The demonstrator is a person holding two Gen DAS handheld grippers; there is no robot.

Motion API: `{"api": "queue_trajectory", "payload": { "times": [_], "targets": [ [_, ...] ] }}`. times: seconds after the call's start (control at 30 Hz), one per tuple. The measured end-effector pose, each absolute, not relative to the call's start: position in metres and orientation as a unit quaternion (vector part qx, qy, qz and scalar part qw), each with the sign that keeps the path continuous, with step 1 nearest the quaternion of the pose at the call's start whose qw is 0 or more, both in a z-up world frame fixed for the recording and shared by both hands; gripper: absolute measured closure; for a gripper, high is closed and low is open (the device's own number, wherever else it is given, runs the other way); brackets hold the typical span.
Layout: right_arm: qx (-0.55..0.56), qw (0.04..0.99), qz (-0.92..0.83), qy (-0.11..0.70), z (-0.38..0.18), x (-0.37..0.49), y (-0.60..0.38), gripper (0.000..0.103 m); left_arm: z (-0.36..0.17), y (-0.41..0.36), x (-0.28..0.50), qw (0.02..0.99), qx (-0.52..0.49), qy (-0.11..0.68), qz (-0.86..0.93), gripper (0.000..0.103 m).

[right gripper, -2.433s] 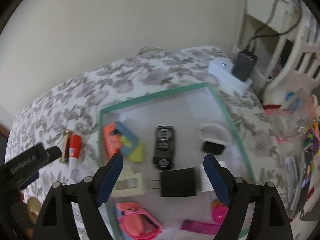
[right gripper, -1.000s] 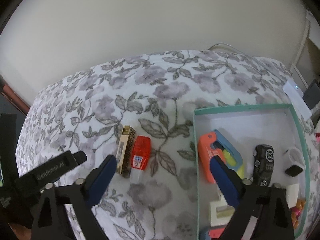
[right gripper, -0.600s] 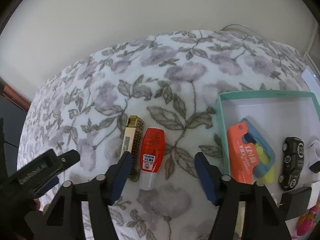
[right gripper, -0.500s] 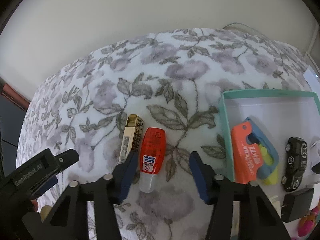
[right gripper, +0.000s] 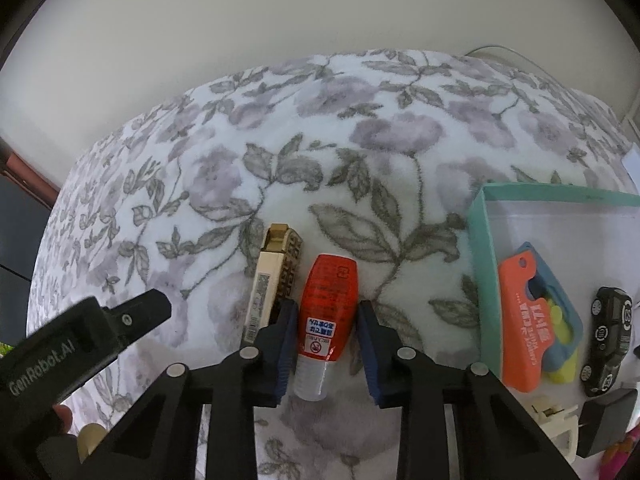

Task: Organize rigid objects
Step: 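Close the right tool on the red bottle, then grasp the gold patterned box with the left tool while the right holds the bottle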

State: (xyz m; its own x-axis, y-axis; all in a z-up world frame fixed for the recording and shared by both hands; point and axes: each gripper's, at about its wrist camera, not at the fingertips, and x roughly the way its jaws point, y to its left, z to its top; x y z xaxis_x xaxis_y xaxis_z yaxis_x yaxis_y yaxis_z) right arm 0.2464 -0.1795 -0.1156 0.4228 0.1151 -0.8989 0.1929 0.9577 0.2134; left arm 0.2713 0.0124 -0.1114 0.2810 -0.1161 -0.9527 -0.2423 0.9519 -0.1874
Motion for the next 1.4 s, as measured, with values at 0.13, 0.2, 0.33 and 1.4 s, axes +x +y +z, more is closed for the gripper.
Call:
{"api": "queue_trajectory", "payload": {
  "times": [0.13, 0.2, 0.33, 1.4],
  "targets": [
    [0.154, 0.829, -0.026, 0.537, -0.116, 0.24, -0.185, 0.071, -0.116, -0.002, 0.277, 0.789, -0.153, 0.595, 0.015, 0.007],
    [0.157, 0.828, -0.029, 0.537, -0.116, 0.236, -0.187, 0.071, -0.118, -0.009, 0.278, 0.791, -0.153, 0.593, 0.003, 0.007],
    [0.169, 0.827, -0.037, 0.535, -0.115, 0.23, -0.195, 0.071, -0.122, -0.023, 0.279, 0.794, -0.144, 0.59, -0.019, 0.007],
    [0.195, 0.838, -0.052, 0.507, -0.087, 0.214, -0.231, 0.072, -0.131, -0.055, 0.275, 0.811, -0.118, 0.567, -0.08, 0.036]
  ]
}}
